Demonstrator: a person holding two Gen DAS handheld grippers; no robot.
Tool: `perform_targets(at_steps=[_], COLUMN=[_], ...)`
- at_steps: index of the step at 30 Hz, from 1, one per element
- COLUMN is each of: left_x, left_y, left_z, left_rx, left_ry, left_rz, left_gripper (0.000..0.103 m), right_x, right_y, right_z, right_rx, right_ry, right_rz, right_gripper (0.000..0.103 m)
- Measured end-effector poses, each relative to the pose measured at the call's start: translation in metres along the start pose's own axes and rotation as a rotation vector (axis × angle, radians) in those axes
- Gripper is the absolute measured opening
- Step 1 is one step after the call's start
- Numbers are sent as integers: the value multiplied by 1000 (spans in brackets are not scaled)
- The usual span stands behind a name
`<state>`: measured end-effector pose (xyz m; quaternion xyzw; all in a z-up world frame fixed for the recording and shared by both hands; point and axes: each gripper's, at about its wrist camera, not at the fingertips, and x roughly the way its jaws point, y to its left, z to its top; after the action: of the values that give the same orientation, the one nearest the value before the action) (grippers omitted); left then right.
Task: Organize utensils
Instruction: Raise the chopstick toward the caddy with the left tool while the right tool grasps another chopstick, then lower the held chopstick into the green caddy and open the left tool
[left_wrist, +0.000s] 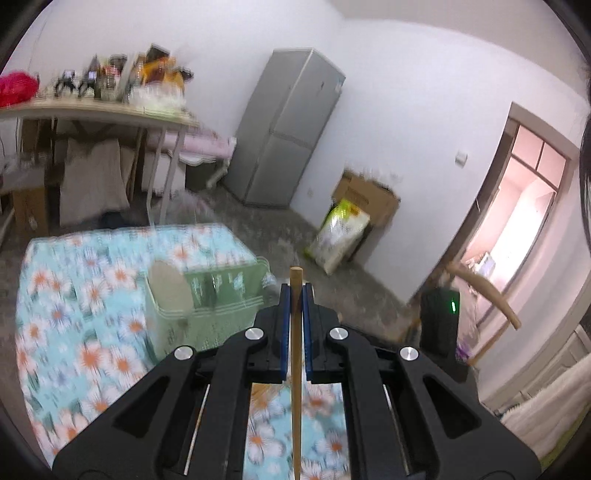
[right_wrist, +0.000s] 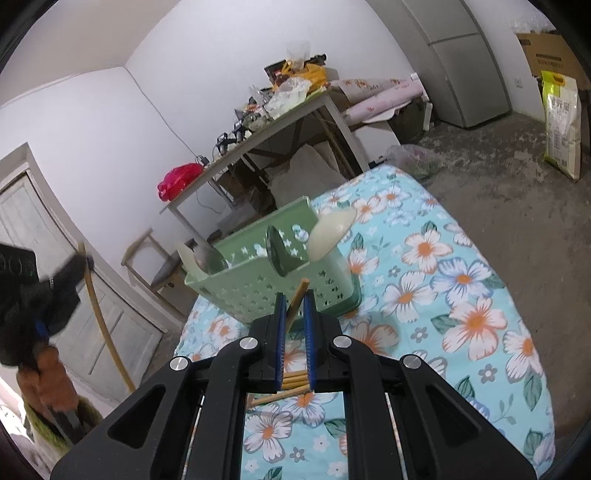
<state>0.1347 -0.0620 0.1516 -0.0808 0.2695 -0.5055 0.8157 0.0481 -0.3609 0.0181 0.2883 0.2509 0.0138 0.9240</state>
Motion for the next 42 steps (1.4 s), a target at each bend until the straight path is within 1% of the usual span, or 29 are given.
perform_targets(at_steps=[3,7,10,15,16,19,21,26,30,33,34,37,38,42], left_x=[-6,-5,4,19,25,41,55,95,119,122,121,115,111,91], left_y=[-2,-7,-12,-19,-19,-18,-16,-1,17,27,28,29,29,28], left_z=[24,51,69,90,94,99,99,86,74,66,65,63,62,58], left_rx=[14,63,97,137,146,176,198,245,222,197,192,187,185,152], left_ry=[-82,-189,-246,-336,-359,-389,-393,-356,-301,-281,-278,-285,-290,-308], left_rz=[8,49,77,115,130,189,223,318,351,362,360,366,369,373], left_gripper=[5,5,5,5,5,5,5,5,5,6,7,22,25,31], right_x=[-9,-15,-16,-16,-16,-16,-16,-16,-16,-16,-16,-17,-17,-17], right_y=[0,2,4,5,5,5,5,5,6,6,5,4,4,5], right_z=[5,10,10,10,10,10,10,10,9,9,9,10,10,11], right_rx=[-3,-8,-16,-17,-16,-17,-17,-16,-18,-19,-19,-18,-19,-28], right_ry=[-31,-51,-54,-53,-52,-52,-51,-51,-51,-51,-50,-50,-50,-54], right_rz=[0,2,0,-2,-2,-1,-2,-2,-3,-5,-6,-6,-6,-6], right_gripper=[8,7,7,7,7,7,7,7,7,7,7,7,7,7])
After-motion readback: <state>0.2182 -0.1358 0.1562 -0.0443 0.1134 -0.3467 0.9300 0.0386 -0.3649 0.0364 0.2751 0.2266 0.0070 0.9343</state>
